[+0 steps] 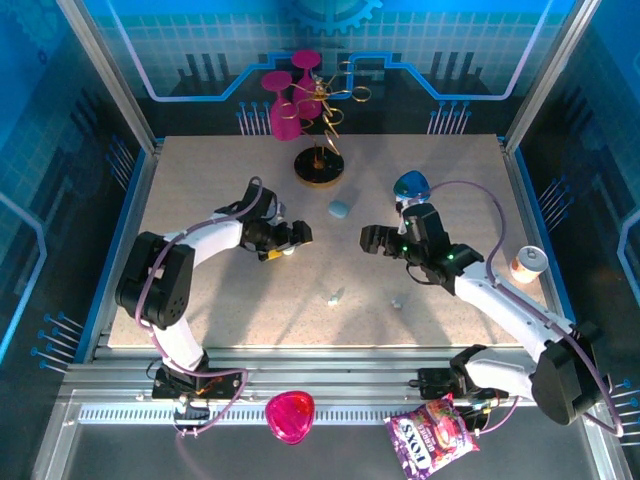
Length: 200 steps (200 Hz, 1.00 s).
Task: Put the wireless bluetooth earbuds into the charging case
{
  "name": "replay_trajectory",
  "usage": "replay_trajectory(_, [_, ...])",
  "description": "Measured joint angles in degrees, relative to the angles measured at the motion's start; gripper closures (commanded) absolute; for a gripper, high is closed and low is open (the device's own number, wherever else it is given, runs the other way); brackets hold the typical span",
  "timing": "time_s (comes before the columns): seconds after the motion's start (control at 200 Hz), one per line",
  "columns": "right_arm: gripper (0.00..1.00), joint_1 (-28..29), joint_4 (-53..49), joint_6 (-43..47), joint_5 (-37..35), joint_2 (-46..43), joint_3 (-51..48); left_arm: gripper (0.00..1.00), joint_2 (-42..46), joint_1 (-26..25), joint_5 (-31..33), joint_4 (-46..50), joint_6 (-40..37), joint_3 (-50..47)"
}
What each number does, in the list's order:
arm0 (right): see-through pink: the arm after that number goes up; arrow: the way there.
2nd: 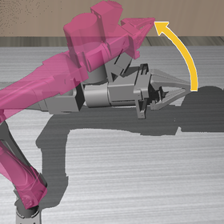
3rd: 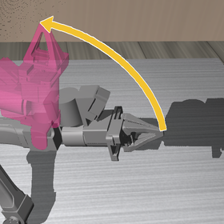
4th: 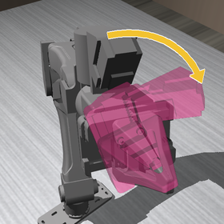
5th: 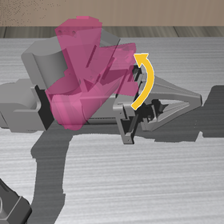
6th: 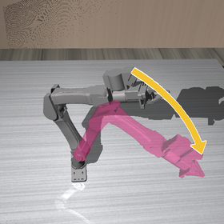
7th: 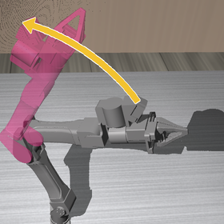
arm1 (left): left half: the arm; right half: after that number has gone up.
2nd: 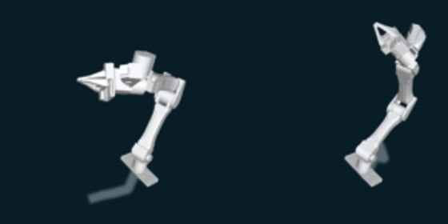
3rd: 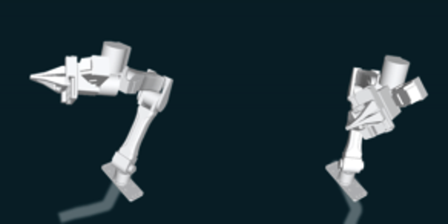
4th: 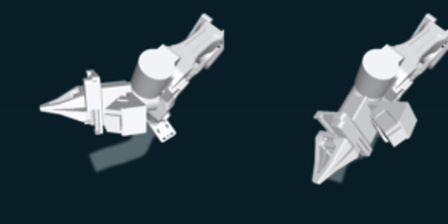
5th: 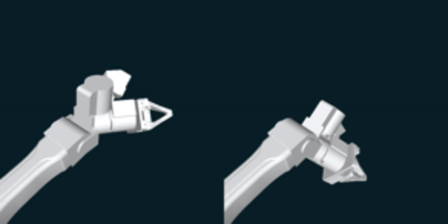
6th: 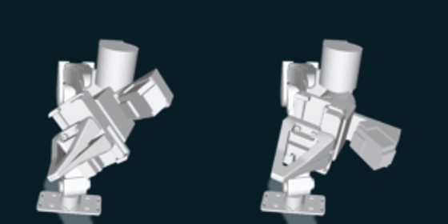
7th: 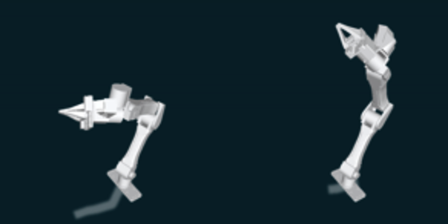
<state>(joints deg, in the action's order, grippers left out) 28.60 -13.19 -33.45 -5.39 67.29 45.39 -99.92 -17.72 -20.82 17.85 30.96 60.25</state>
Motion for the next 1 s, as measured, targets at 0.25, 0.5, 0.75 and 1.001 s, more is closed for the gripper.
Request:
replay_trajectory(0.25, [0.00, 8.2, 6.7, 12.1, 0.0, 8.3, 0.4, 0.01, 5.0, 2.7, 0.4, -1.2, 1.8, -1.1])
replay_trajectory(0.5, [0.01, 17.5, 12.9, 25.7, -1.6, 25.0, 9.9, 0.01, 12.2, 12.4, 1.5, -0.1, 1.7, -4.0])
replay_trajectory(0.75, [0.17, 18.1, 14.1, 27.4, -0.2, 40.7, 24.1, 0.01, 16.5, 13.7, 1.5, 1.2, 1.7, -6.8])
replay_trajectory(1.001, [0.31, 18.1, 13.3, 28.6, 1.8, 50.6, 32.9, 0.01, 18.4, 16.8, 1.5, 1.6, 1.7, -8.2])
